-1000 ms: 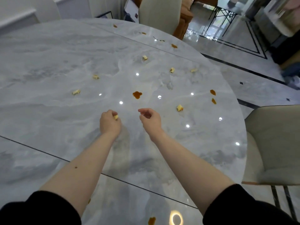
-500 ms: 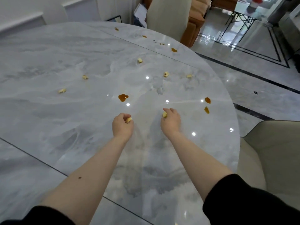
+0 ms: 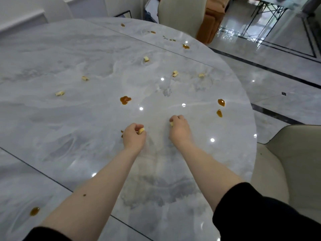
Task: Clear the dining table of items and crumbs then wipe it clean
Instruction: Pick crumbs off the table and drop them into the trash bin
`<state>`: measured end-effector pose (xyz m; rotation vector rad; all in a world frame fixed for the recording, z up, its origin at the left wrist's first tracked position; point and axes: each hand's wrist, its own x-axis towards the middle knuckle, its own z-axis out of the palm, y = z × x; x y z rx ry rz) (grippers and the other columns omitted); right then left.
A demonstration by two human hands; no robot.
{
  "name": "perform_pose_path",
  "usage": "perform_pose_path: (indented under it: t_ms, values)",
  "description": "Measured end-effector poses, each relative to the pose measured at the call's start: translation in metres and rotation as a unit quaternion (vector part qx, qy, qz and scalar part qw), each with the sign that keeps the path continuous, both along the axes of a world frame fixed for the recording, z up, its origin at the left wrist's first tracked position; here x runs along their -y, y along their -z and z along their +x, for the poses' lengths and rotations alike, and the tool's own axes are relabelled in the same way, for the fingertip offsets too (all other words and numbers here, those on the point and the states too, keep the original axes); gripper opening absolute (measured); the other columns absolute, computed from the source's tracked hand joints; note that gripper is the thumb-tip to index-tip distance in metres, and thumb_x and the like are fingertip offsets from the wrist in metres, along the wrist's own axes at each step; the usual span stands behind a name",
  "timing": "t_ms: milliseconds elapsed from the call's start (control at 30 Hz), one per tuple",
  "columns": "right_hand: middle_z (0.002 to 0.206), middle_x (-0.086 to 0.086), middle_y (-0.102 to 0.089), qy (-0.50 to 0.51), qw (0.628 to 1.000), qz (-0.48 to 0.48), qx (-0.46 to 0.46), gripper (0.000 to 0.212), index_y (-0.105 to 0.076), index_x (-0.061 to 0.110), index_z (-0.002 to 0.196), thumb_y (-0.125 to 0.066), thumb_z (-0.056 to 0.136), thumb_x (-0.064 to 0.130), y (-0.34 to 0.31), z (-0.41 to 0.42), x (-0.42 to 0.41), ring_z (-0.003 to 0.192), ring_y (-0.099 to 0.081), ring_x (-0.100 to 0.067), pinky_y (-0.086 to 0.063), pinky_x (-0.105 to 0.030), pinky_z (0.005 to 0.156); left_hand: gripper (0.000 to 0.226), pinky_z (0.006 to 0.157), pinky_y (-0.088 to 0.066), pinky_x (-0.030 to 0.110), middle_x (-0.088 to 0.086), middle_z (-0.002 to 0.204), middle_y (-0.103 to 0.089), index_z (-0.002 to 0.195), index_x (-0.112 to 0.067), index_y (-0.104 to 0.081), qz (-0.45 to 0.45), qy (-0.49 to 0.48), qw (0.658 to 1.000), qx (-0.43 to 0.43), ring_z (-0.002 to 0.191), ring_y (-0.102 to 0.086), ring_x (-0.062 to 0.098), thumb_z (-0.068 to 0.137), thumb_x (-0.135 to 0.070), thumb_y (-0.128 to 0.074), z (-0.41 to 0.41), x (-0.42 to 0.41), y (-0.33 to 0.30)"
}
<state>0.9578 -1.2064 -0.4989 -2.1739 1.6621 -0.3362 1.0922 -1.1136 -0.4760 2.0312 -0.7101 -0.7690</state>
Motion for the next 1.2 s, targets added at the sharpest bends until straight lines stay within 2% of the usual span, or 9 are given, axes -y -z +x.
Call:
perform_pose_path:
  t_ms: [100,233,400,500,667,733,833,1100,1200]
  values:
    - [0.118,-0.013,-0.05,0.044,0.995,0.02,0.082,0.03,-0.058,0.008,0.113,-0.051,0.085,0.002,-0.005,-0.005,-0.014,0.102,-0.054,-0.033,-0.043,-0.035,0.084,0.022,0.082,-0.047,0.027,0.008,0.101,-0.063,0.107,-0.007,-0.064,-0.001,0.025,1.0,0.009,0.085,-0.055,0.016,0.085,-0.008,-0.059,-0.01,-0.009,-0.004]
    - [0.113,-0.015,-0.055,0.064,0.981,0.034,0.178,0.027,-0.061,0.006,0.109,-0.056,0.082,0.0,-0.016,-0.02,-0.049,0.097,-0.058,-0.029,-0.037,-0.018,0.079,0.021,0.079,-0.046,0.025,0.008,0.101,-0.064,0.106,-0.008,-0.064,-0.011,0.061,0.998,-0.006,0.085,-0.055,0.016,0.086,-0.008,-0.058,-0.03,-0.025,-0.013]
    - [0.107,-0.011,-0.061,0.09,0.966,-0.005,0.243,0.023,-0.063,0.006,0.106,-0.061,0.083,0.003,-0.03,-0.057,-0.117,0.096,-0.058,-0.023,-0.049,-0.031,0.086,0.021,0.084,-0.047,0.028,0.012,0.102,-0.067,0.105,-0.004,-0.066,-0.03,0.144,0.989,-0.026,0.088,-0.06,0.023,0.084,-0.008,-0.061,-0.068,-0.065,-0.02]
    - [0.109,-0.009,-0.061,0.152,0.95,-0.008,0.273,0.022,-0.063,0.008,0.106,-0.06,0.085,0.004,-0.036,-0.088,-0.164,0.088,-0.056,-0.013,-0.047,-0.015,0.075,0.022,0.08,-0.045,0.024,0.01,0.099,-0.065,0.105,-0.005,-0.065,-0.036,0.203,0.978,-0.044,0.085,-0.057,0.017,0.084,-0.009,-0.063,-0.099,-0.099,-0.023]
    - [0.104,-0.011,-0.063,0.263,0.907,-0.047,0.327,0.019,-0.063,0.005,0.104,-0.061,0.086,0.006,-0.042,-0.169,-0.257,0.085,-0.057,-0.013,-0.044,-0.005,0.065,0.02,0.071,-0.045,0.019,0.007,0.09,-0.061,0.1,-0.004,-0.063,-0.048,0.319,0.943,-0.078,0.078,-0.059,0.019,0.081,-0.008,-0.067,-0.176,-0.158,-0.025]
    - [0.101,-0.009,-0.062,0.309,0.893,-0.058,0.321,0.019,-0.062,0.005,0.105,-0.062,0.086,0.007,-0.043,-0.202,-0.293,0.083,-0.057,-0.013,-0.043,-0.004,0.064,0.019,0.06,-0.043,0.004,0.003,0.084,-0.06,0.099,-0.003,-0.062,-0.054,0.368,0.925,-0.082,0.069,-0.057,0.01,0.081,-0.006,-0.068,-0.208,-0.18,-0.024]
    - [0.095,-0.007,-0.062,0.371,0.869,-0.053,0.322,0.018,-0.062,0.003,0.105,-0.062,0.087,0.008,-0.036,-0.252,-0.355,0.08,-0.057,-0.013,-0.044,-0.006,0.062,0.014,0.057,-0.042,0.0,-0.003,0.074,-0.057,0.094,-0.003,-0.063,-0.043,0.423,0.9,-0.1,0.065,-0.052,0.0,0.081,-0.005,-0.068,-0.254,-0.221,-0.012]
    - [0.094,-0.005,-0.058,0.53,0.795,0.115,0.272,0.024,-0.061,0.002,0.108,-0.063,0.084,0.006,0.047,-0.346,-0.534,0.081,-0.058,-0.019,-0.044,-0.02,0.069,0.009,0.064,-0.042,0.029,-0.001,0.061,-0.054,0.077,-0.012,-0.061,0.146,0.517,0.837,-0.1,0.062,-0.051,0.017,0.082,-0.008,-0.066,-0.352,-0.359,0.081]
    - [0.095,-0.004,-0.056,0.549,0.776,0.184,0.252,0.026,-0.061,0.002,0.11,-0.061,0.084,0.004,0.078,-0.36,-0.581,0.085,-0.056,-0.017,-0.042,-0.015,0.07,0.02,0.07,-0.049,0.036,0.002,0.063,-0.057,0.068,-0.021,-0.057,0.199,0.527,0.823,-0.08,0.068,-0.055,0.02,0.08,-0.011,-0.068,-0.364,-0.397,0.12]
